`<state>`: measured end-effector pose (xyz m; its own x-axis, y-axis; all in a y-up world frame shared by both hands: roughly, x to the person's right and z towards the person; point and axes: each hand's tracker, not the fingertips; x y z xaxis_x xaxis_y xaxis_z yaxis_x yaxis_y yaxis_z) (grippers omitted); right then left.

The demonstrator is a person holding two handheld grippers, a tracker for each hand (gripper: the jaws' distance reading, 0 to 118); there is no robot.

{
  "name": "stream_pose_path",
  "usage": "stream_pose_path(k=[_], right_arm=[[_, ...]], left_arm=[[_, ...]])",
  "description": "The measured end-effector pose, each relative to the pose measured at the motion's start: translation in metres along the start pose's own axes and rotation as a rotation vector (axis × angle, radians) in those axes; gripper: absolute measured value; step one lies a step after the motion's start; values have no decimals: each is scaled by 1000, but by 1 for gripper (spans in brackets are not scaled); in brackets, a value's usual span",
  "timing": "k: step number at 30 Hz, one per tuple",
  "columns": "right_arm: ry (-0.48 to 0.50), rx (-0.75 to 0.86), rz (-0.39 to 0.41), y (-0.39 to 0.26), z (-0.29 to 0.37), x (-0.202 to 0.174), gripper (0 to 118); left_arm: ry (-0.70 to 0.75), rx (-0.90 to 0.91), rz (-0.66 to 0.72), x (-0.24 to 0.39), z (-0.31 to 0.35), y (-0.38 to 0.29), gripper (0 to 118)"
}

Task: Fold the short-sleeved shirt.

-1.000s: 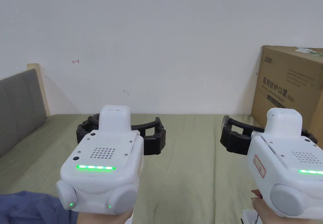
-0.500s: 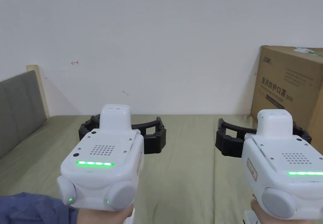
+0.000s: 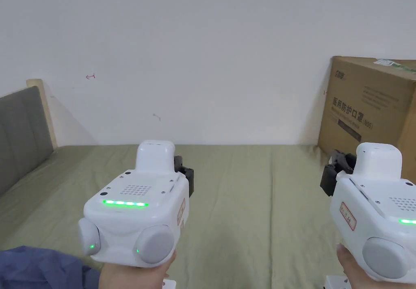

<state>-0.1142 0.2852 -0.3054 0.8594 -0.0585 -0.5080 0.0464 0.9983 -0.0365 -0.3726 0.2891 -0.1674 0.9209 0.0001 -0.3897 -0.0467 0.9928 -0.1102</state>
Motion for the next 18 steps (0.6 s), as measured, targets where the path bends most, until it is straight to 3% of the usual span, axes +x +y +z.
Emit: stream_pose_path(k=[5,8,12,14,18], right_arm=[[9,-15,16,-4,-2,-4,0],[32,-28,16,-11,-8,-24,0],[128,-67,-9,-23,-28,-84,0],[218,-94,0,-28,-37,-126,0],[470,-124,-33,-29,-38,-205,0]], left_arm=[[-28,-14,44,0,-1,-8,0],[-18,-16,67,-23,8,-9,0],[222,13,60,-88,48,-10,0],[310,63,100,-132,84,-9,0],[544,80,44,-195,147,-13,0]])
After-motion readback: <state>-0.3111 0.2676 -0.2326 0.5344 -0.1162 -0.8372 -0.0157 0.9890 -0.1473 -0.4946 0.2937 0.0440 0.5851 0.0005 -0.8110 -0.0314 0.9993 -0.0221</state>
